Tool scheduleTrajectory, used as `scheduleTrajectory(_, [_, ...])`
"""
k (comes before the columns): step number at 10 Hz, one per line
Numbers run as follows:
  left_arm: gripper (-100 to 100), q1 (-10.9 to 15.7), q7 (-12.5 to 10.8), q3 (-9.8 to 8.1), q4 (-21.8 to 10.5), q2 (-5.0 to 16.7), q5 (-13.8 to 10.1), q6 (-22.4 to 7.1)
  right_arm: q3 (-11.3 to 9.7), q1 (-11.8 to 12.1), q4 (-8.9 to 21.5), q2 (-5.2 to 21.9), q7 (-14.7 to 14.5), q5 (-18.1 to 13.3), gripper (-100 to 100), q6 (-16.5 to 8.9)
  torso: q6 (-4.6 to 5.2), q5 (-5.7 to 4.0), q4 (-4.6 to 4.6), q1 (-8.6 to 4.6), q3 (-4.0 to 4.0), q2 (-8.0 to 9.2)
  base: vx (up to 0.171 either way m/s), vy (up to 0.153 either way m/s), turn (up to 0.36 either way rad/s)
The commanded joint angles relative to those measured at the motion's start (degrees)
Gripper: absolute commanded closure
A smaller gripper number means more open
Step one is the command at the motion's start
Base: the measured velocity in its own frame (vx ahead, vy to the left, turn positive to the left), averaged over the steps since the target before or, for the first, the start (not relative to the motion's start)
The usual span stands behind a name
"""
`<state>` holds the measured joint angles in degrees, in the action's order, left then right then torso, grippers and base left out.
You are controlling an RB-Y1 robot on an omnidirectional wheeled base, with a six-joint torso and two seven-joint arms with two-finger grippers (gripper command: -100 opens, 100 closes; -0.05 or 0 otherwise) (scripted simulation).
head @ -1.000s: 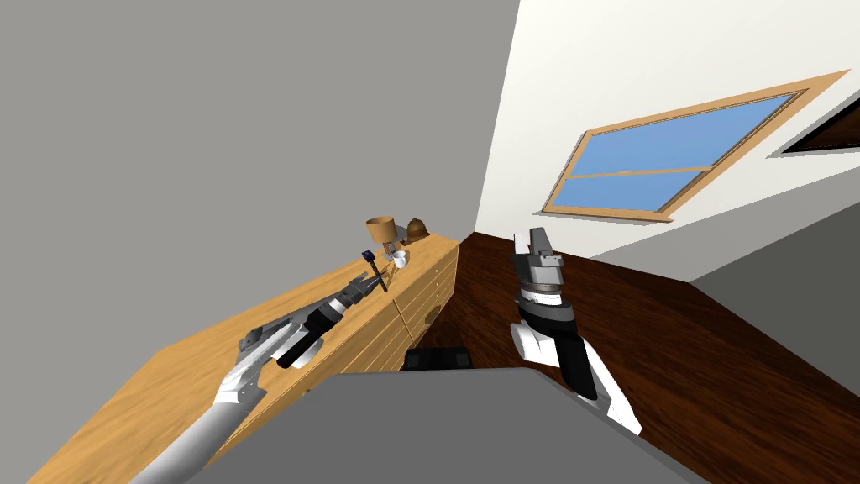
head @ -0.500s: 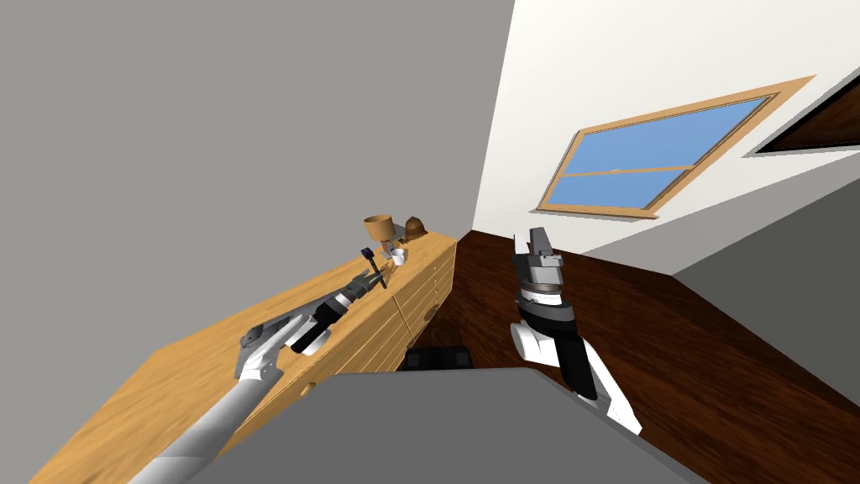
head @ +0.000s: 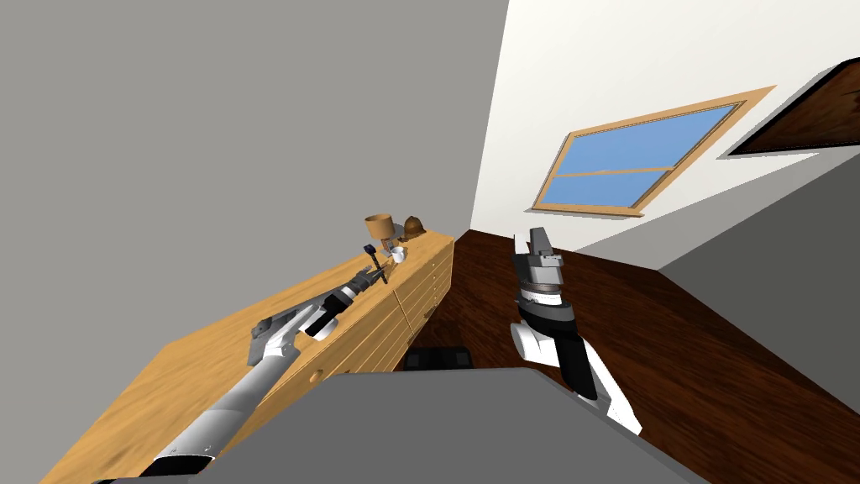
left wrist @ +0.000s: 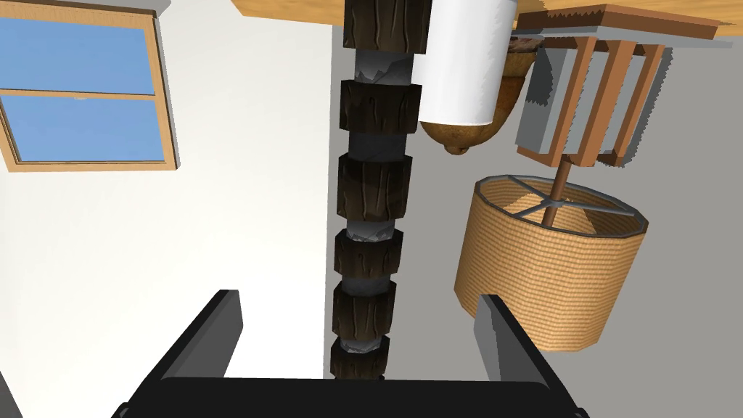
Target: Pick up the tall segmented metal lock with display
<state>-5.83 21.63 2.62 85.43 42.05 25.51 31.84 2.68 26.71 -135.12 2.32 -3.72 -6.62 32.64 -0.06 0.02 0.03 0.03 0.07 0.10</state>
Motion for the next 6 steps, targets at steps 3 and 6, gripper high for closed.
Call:
scheduleTrajectory(3, [-100,5.15,0.57,1.39,-5.99,-0.14,-0.77,1.00,0.00,-0.01,0.00,0.00,0.00,0.00,0,0.00,0.04,0.00,-0.01,-0.04,-0.01,0.01,-0.062,-0.001,-0.042])
scheduleTrajectory(6, [-100,8.21,1.17,2.83,-10.00,-0.40,-1.46,1.84,0.00,0.01,0.00,0.00,0.00,0.00,0,0.00,0.00,-0.01,-0.03,-0.01,-0.08,-0.14,-0.045,0.000,-0.022])
